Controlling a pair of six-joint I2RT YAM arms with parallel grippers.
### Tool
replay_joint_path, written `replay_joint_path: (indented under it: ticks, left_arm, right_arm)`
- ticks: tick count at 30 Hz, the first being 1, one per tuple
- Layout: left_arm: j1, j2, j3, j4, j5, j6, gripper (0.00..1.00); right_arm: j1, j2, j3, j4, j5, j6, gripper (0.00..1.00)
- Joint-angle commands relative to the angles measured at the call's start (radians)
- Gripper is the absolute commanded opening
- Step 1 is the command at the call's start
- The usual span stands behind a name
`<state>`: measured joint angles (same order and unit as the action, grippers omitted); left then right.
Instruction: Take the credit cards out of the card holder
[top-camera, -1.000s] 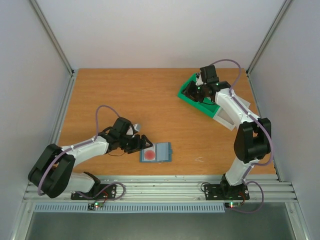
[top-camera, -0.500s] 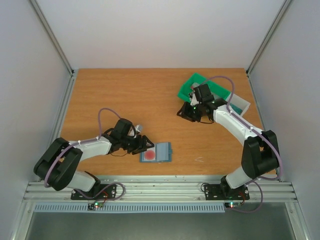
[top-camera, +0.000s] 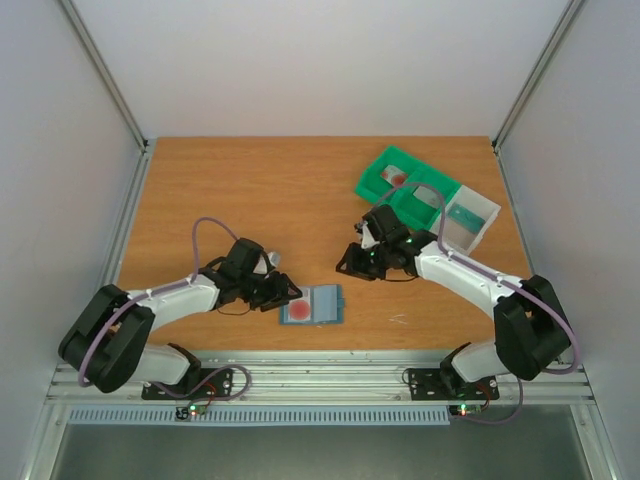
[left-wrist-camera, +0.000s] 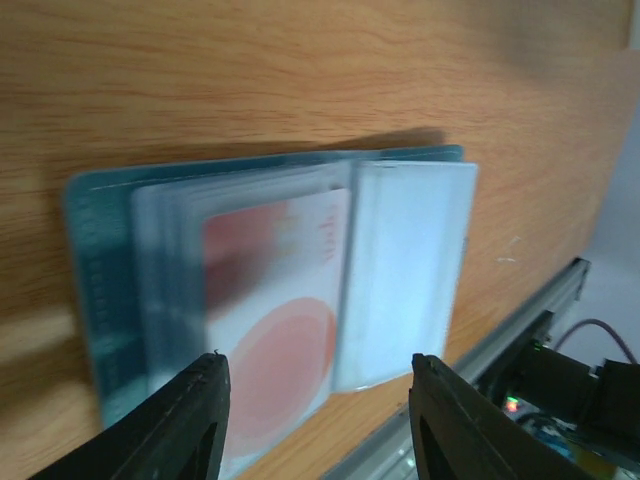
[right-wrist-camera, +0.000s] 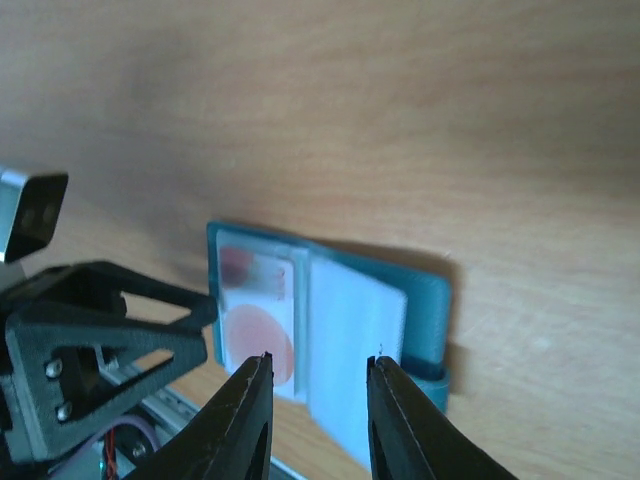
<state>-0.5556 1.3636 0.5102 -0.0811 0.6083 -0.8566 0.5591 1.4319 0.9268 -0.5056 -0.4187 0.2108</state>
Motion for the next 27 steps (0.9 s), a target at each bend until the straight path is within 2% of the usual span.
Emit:
replay_joint_path:
  ticks: [1, 4, 11, 20, 24, 27]
  left_arm:
    - [0.01, -0.029, 0.022, -0.134, -0.101, 0.074, 0.5]
    - [0.017, 0.002, 0.042, -0.145, -0.075, 0.103, 0.48]
    - [0.017, 0.055, 0.009, -0.086, -0.041, 0.105, 0.32]
    - [0.013, 0.03, -0.08, 0.063, 0.032, 0.0, 0.21]
    - [0.013, 0.0, -0.082, 0.063, 0.034, -0.023, 0.19]
    - [0.013, -0.034, -0.08, 0.046, 0.001, -0.032, 0.24]
  right_arm:
    - [0.077, -0.01, -0.03, 0.095, 0.001, 0.079, 0.27]
    - [0.114, 0.006, -0.05, 0.135, 0.002, 0.106, 0.26]
    - [0.186, 0.082, -0.058, 0.214, 0.0, 0.145, 0.24]
    - [0.197, 0.156, -0.093, 0.298, -0.043, 0.078, 0.19]
    - [0.197, 0.179, -0.094, 0.309, -0.066, 0.064, 0.19]
    - [0.197, 0.193, -0.094, 0.332, -0.086, 0.06, 0.19]
